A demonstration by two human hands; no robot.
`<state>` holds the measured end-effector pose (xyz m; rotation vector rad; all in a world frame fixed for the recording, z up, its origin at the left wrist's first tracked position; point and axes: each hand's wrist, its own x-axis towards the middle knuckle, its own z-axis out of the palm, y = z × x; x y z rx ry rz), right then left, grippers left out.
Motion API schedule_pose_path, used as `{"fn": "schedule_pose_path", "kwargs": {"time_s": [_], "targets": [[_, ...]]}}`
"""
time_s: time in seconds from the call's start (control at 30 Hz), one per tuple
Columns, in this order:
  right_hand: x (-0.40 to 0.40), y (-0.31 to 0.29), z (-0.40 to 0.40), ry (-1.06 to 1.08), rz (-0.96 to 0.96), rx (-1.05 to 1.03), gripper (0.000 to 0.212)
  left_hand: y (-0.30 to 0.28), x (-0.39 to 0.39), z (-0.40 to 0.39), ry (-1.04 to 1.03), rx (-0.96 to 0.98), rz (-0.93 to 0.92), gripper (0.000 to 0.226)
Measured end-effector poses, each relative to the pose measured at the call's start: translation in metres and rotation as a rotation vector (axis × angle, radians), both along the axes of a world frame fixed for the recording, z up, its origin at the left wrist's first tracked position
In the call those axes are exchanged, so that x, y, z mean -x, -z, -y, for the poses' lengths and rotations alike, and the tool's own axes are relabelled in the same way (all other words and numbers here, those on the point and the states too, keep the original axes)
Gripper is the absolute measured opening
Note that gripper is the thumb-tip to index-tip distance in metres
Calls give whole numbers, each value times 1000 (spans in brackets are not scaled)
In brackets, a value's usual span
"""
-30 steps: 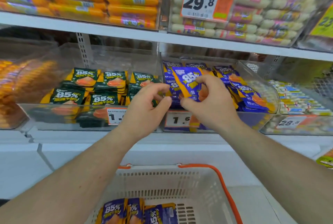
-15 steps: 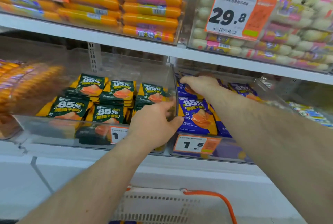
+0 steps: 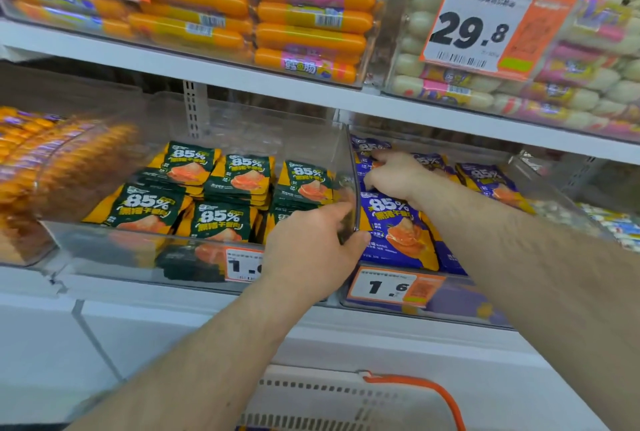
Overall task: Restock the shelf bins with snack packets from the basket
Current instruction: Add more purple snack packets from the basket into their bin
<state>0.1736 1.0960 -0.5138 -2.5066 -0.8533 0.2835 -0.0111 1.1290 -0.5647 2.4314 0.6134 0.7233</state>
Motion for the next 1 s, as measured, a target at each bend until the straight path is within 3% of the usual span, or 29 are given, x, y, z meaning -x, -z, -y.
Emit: {"fn": "schedule_pose_path", "kwargs": {"time_s": [0.07,0.17,0.33,0.4,0.57,0.67,0.77,0.83,0.93,1.0], "targets": [[1,-2,-2,-15,-10,31,60,-1,0,1,8,-10,-15,43],[3,-9,-3,-30,41,131,9,-2,0,0,28,-2,-25,44],[1,-9,11,21,57,-32,16,-3,3,-2,39,177,164,45],[7,-4,20,50,183,-85,28,1,5,-2,23,207,302,34],[43,14,43,-48,534,-270,34,15,20,6,88,-197,539,15],[71,27,54,-82,638,-402,33,29,30,10,177,-176,493,14],[100,49,68,-135,726,-703,22,52,50,12,216,-138,295,16],[124,79,77,-173,676,-829,17,70,70,16,304,-166,-63,25],[153,151,86,-215,459,-726,20,93,95,12,405,-137,-725,41],[166,203,88,-209,237,-494,23,105,106,5,431,-99,-964,44]]}}
